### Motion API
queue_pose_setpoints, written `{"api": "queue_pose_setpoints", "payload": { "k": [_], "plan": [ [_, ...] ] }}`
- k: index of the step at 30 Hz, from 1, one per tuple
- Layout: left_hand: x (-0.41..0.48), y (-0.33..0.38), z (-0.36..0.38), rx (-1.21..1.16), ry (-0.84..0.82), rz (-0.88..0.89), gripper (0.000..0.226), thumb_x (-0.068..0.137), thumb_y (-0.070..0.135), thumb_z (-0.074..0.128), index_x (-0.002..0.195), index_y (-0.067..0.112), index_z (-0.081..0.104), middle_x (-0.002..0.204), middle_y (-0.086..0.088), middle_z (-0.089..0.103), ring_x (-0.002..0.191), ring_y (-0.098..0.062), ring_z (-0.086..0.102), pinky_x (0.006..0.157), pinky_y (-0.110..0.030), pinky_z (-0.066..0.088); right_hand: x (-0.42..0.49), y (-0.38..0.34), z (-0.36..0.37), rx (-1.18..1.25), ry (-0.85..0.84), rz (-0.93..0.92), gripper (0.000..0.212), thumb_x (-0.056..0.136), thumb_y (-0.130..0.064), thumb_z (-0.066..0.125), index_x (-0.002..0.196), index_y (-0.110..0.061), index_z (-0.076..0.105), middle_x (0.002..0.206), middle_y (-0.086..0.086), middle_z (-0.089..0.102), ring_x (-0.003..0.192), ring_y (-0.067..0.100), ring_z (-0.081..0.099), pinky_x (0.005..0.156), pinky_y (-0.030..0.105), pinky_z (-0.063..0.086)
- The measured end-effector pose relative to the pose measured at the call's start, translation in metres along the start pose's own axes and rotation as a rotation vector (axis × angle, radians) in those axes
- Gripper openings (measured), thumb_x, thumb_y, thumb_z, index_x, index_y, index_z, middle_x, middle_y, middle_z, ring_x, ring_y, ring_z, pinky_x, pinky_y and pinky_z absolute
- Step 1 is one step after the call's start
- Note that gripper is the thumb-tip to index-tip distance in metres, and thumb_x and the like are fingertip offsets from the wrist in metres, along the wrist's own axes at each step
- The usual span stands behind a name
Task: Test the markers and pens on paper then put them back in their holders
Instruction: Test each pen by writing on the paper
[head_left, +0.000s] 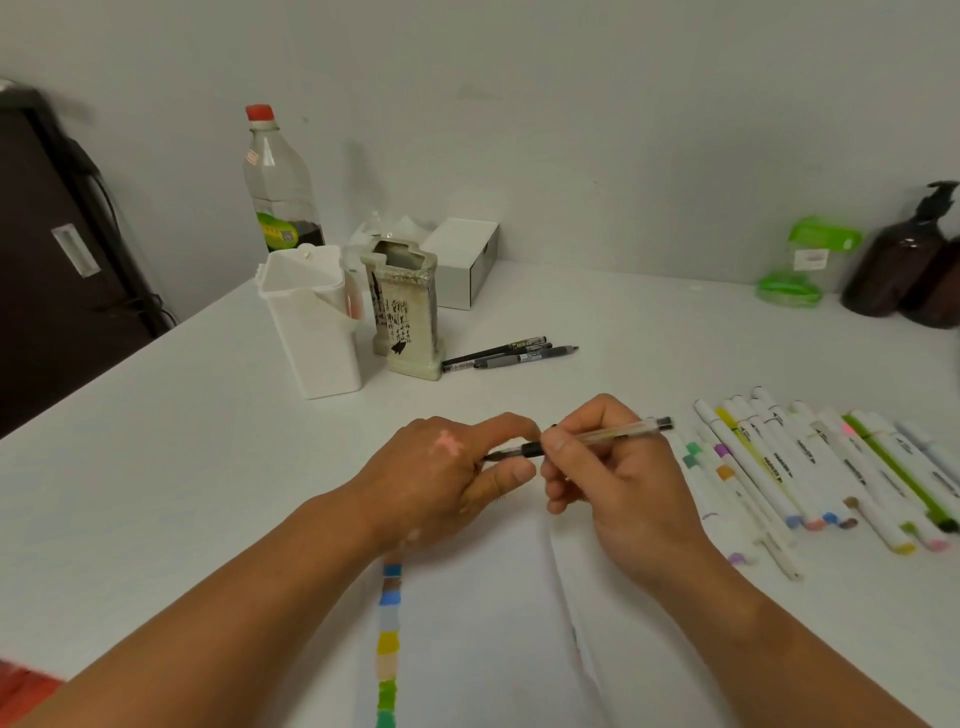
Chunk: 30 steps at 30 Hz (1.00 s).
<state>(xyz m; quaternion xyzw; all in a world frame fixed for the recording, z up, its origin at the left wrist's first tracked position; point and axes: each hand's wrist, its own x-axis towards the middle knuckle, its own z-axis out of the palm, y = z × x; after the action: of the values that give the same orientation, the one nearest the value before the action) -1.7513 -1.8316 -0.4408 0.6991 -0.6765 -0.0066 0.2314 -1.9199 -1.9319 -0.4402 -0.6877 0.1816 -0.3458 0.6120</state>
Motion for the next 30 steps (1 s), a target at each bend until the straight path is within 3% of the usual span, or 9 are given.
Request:
{"api": "queue_pose_setpoints", "payload": {
  "k": [2,4,7,9,12,25,30],
  "plan": [
    [-0.008,-0.009,0.001,0.060,-0.014,-0.071,0.059,0.087,0.077,0.036,0.130,0.038,0.046,0.074,0.014,0.047,0.066,-0.006,0.049,0.063,-0.025,0.041,0.002,-0.002,-0.004,0.042,0.090,0.022,0.016,0.087,-0.025,0.058,0.072,-0.024,0.063,0.064,0.009,0.068,0.055,0.020,0.063,0.050,0.031,0.054],
    [-0.019,-0.015,0.006,0.050,-0.040,-0.079,0.061,0.081,0.077,0.050,0.127,0.037,0.053,0.092,0.019,0.049,0.081,-0.002,0.051,0.074,-0.023,0.047,0.003,-0.004,-0.009,0.108,0.131,0.076,0.019,0.083,-0.023,0.053,0.073,-0.021,0.068,0.064,0.012,0.068,0.055,0.023,0.064,0.049,0.032,0.054],
    [-0.032,-0.015,0.013,0.035,-0.063,-0.076,0.059,0.079,0.076,0.057,0.122,0.036,0.061,0.106,0.019,0.050,0.091,-0.001,0.051,0.081,-0.022,0.050,0.002,-0.002,-0.005,0.102,0.068,0.169,0.022,0.080,-0.020,0.054,0.077,-0.017,0.075,0.066,0.013,0.069,0.057,0.023,0.065,0.051,0.031,0.055],
    [-0.038,-0.015,0.015,0.018,-0.056,-0.097,0.058,0.079,0.076,0.057,0.122,0.037,0.062,0.106,0.019,0.050,0.091,-0.001,0.050,0.081,-0.021,0.049,-0.002,0.002,0.001,-0.089,0.001,0.167,0.012,0.083,-0.012,0.065,0.074,-0.017,0.072,0.061,0.008,0.068,0.055,0.019,0.064,0.052,0.028,0.055],
    [-0.048,-0.015,0.015,0.005,-0.036,-0.123,0.056,0.079,0.076,0.057,0.121,0.039,0.062,0.103,0.018,0.050,0.092,-0.001,0.049,0.081,-0.019,0.047,-0.006,0.009,0.010,-0.313,-0.069,0.177,0.025,0.086,-0.004,0.068,0.070,-0.022,0.066,0.051,0.001,0.060,0.044,0.013,0.057,0.046,0.020,0.046],
    [-0.056,-0.009,0.017,0.013,0.016,-0.170,0.053,0.080,0.073,0.060,0.120,0.039,0.064,0.101,0.015,0.052,0.091,-0.004,0.049,0.081,-0.022,0.045,-0.002,0.014,0.019,-0.504,-0.051,0.196,0.015,0.080,-0.012,0.072,0.070,-0.024,0.071,0.053,-0.011,0.064,0.048,0.001,0.057,0.048,0.013,0.042],
    [-0.055,-0.008,0.017,0.015,0.015,-0.182,0.053,0.079,0.073,0.061,0.120,0.039,0.065,0.101,0.015,0.053,0.091,-0.004,0.049,0.082,-0.023,0.046,-0.001,0.015,0.018,-0.504,-0.072,0.204,0.016,0.082,-0.013,0.071,0.071,-0.025,0.071,0.056,-0.006,0.067,0.047,0.007,0.060,0.047,0.016,0.045]
  ]
}}
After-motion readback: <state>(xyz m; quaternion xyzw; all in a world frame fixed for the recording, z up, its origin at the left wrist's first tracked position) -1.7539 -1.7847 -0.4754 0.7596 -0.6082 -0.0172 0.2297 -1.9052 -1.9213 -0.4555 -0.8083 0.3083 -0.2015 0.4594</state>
